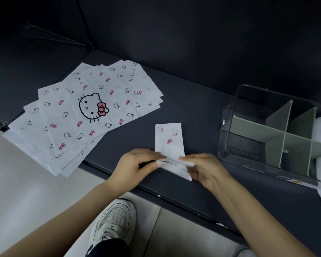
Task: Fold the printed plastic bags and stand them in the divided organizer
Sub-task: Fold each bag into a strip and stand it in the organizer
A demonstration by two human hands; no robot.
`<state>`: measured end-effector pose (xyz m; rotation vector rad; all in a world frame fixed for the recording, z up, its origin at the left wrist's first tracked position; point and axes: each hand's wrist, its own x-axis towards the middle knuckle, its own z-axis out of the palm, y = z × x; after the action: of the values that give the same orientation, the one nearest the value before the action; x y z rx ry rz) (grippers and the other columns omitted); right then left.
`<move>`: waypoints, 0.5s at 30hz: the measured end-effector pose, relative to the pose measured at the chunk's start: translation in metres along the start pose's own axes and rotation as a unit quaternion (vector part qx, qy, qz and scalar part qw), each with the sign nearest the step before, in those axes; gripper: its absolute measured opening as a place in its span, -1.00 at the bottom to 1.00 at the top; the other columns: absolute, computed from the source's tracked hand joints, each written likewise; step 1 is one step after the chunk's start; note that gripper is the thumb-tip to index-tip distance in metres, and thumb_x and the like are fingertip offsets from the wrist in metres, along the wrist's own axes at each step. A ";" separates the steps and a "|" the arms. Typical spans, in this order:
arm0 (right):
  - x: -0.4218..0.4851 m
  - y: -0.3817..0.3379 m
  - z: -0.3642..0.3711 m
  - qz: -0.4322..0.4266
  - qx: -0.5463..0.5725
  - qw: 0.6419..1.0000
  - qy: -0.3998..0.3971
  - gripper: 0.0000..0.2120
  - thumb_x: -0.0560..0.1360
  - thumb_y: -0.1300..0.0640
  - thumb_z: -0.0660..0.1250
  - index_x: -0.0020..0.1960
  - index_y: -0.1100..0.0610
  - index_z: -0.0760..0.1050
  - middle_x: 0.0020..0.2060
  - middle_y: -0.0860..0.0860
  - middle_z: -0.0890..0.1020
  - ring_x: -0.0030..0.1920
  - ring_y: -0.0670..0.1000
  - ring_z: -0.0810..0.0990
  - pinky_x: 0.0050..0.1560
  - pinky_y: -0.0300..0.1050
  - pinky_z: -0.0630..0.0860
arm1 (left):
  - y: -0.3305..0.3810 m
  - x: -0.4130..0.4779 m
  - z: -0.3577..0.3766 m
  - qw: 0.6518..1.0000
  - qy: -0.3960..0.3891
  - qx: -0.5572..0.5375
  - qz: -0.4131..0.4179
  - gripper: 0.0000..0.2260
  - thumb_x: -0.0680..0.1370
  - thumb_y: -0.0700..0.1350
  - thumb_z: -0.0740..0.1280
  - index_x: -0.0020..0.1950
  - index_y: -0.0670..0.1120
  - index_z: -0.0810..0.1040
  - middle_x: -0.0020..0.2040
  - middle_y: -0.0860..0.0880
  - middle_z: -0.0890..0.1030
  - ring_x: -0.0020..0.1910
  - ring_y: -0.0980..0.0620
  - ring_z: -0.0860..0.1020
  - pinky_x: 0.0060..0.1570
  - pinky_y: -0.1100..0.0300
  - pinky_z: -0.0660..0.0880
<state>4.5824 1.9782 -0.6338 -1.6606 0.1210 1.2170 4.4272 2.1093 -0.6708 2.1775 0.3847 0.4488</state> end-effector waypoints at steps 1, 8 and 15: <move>-0.001 0.001 0.000 -0.012 -0.011 1.000 0.003 -0.94 0.48 0.32 0.37 -0.08 0.33 0.56 -0.40 0.09 0.65 -0.47 -0.05 0.60 -0.51 -0.27 0.49 | 0.002 0.002 0.001 0.999 0.019 0.006 -0.035 -0.69 0.52 0.27 0.22 0.03 0.12 0.62 -0.07 0.23 0.64 -0.08 0.23 0.57 0.01 0.42 0.41; -0.002 0.011 -0.008 -0.296 -0.243 0.919 0.094 -0.79 0.53 -0.07 0.29 0.13 -0.09 0.56 -0.03 -0.16 0.62 -0.11 -0.18 0.57 -0.03 -0.09 0.55 | 0.008 0.016 0.012 0.977 0.071 0.003 -0.198 -0.77 0.60 0.02 0.27 -0.19 -0.05 0.57 -0.34 -0.07 0.60 -0.34 -0.04 0.47 -0.22 0.20 0.39; 0.011 0.009 0.003 -0.270 -0.264 0.919 0.112 -0.77 0.45 -0.05 0.42 0.09 -0.05 0.57 -0.19 -0.14 0.64 -0.22 -0.14 0.56 -0.04 -0.06 0.53 | 0.017 0.025 0.015 0.969 0.090 0.034 -0.228 -0.91 0.59 -0.03 0.31 -0.01 -0.03 0.52 -0.30 0.18 0.63 -0.23 0.23 0.58 -0.23 0.44 0.38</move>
<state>4.5809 1.9811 -0.6475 -2.1072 -0.5409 0.6581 4.4580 2.0993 -0.6612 2.0322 0.9886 0.3764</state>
